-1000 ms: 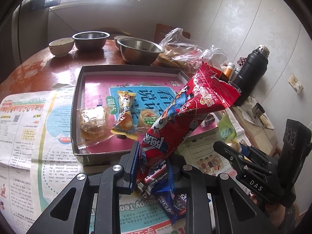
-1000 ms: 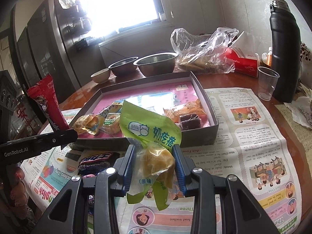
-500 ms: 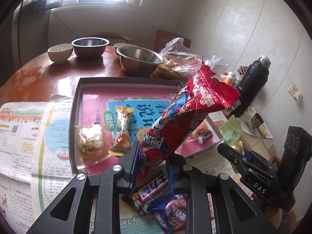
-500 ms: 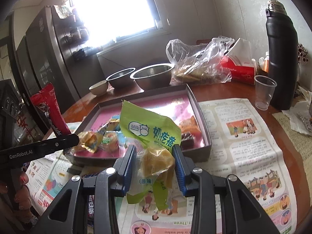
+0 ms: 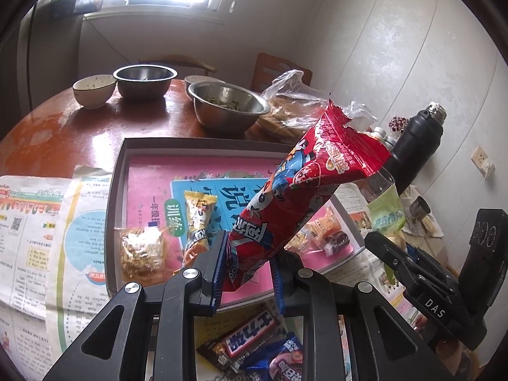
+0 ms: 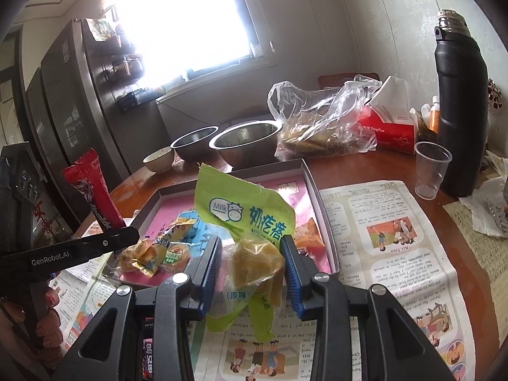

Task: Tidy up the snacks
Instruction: 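Lift and carry the red packet and green-labeled bag over the gray tray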

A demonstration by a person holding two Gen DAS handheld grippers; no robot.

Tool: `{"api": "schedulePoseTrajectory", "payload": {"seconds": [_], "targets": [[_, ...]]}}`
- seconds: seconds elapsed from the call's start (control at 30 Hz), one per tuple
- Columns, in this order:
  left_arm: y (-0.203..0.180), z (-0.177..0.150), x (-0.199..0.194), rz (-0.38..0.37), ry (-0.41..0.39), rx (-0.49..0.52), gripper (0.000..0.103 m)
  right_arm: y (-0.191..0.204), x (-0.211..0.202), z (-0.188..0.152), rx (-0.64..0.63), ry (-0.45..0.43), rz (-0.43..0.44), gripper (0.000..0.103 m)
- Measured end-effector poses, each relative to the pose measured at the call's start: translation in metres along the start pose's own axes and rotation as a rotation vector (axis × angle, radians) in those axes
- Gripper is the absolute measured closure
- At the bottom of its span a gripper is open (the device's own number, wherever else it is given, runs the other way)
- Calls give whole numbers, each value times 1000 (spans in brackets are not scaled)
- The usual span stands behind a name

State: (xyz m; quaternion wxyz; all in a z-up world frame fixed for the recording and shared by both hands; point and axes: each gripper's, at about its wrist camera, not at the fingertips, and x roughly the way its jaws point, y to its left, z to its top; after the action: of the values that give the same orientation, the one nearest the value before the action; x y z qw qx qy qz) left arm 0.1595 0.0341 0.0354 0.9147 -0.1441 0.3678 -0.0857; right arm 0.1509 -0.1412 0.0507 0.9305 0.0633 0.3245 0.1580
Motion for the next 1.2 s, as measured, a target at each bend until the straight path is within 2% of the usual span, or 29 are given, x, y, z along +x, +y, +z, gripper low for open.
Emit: {"api": "schedulePoseTrajectory", "payload": {"seconds": [0.33, 1.2], "targets": [[13, 3, 8, -7, 1, -24, 78, 0, 12, 8, 7, 4, -8, 65], [38, 3, 41, 39, 26, -51, 77, 4, 45, 39, 27, -16, 7, 65]]}}
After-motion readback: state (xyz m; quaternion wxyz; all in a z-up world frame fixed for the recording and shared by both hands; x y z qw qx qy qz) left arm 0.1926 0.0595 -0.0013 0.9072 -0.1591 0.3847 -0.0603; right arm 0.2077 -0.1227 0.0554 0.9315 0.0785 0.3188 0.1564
